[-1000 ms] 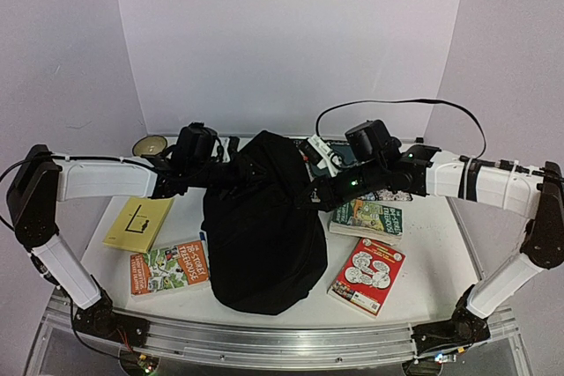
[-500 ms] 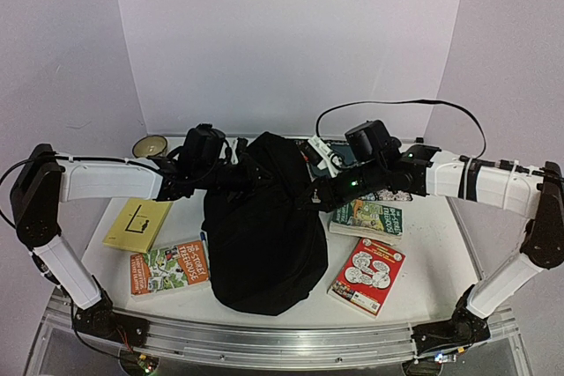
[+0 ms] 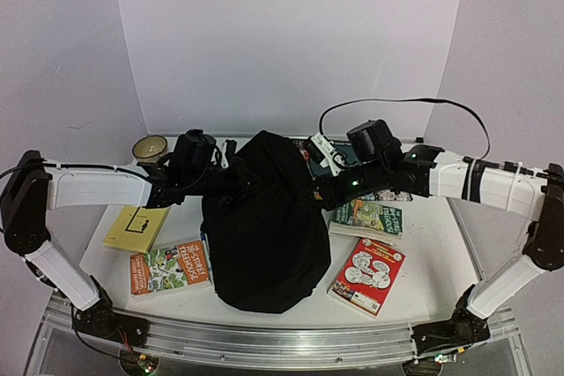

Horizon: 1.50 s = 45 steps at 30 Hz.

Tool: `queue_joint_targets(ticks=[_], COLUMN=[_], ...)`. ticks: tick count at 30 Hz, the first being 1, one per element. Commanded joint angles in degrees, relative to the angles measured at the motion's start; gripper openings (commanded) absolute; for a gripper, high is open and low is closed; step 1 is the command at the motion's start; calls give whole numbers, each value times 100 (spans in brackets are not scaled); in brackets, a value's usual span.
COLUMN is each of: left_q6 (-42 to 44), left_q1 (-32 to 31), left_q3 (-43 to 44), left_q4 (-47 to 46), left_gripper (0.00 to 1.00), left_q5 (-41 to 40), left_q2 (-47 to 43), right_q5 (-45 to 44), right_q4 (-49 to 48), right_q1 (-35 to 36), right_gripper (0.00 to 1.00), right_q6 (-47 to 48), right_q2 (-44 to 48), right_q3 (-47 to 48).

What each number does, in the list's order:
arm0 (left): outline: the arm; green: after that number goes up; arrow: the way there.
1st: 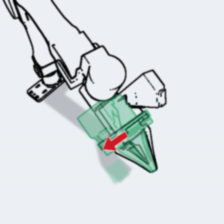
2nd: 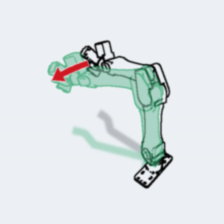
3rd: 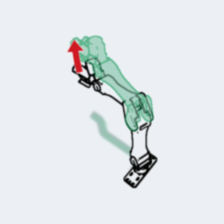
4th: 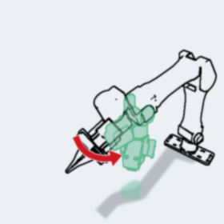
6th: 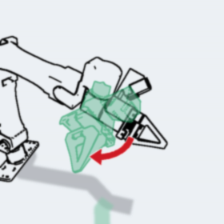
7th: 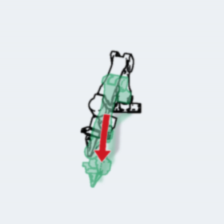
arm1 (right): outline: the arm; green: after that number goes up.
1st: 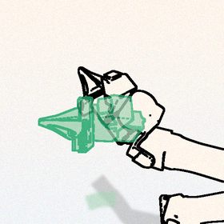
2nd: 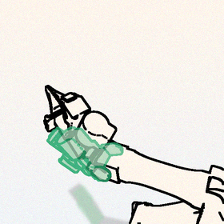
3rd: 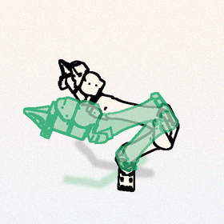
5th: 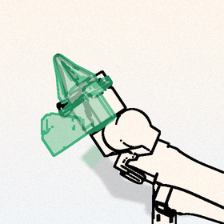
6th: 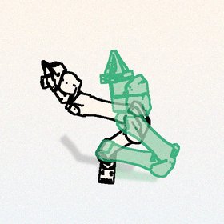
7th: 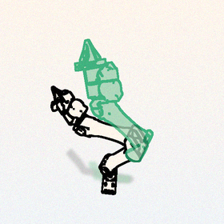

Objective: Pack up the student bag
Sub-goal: Unzip the lower front pocket of the student bag.

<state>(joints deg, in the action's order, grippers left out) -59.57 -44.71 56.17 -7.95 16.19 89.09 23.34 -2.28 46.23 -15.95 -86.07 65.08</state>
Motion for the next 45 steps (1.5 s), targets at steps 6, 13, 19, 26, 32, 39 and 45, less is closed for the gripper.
queue_joint_targets(ticks=[6, 13, 19, 26, 32, 39, 45], left_q6=[443, 511, 606, 671, 769, 1128, 1544], left_q1=[39, 167, 256, 350, 386, 360, 265], left_q3=[-476, -800, -1096, -1607, -1986, -1995, -1769], left_q4=[593, 940, 1287, 1626, 2204, 2257, 1946], left_gripper=[0, 0, 0, 0, 0, 0, 0], left_q5=[-952, -1310, -1558, -2096, -2632, -2337, -1585], left_q2=[-797, -1223, -1294, -1564, -1860, -2054, -2190], right_q5=[-1221, -1223, -1327, -1634, -1799, -1233, -1206], right_q4=[-208, -211, -211, -203, -202, -189, -149], right_q1=[-18, -44, -46, -144, -396, -457, -457], right_gripper=[0, 0, 0, 0, 0, 0, 0], right_q6=[129, 127, 119, 68, -170, -198, -156], right_q2=[751, 843, 898, 1049, 1178, 842, 484], right_q3=[-166, -223, -226, -289, -369, -227, -229])
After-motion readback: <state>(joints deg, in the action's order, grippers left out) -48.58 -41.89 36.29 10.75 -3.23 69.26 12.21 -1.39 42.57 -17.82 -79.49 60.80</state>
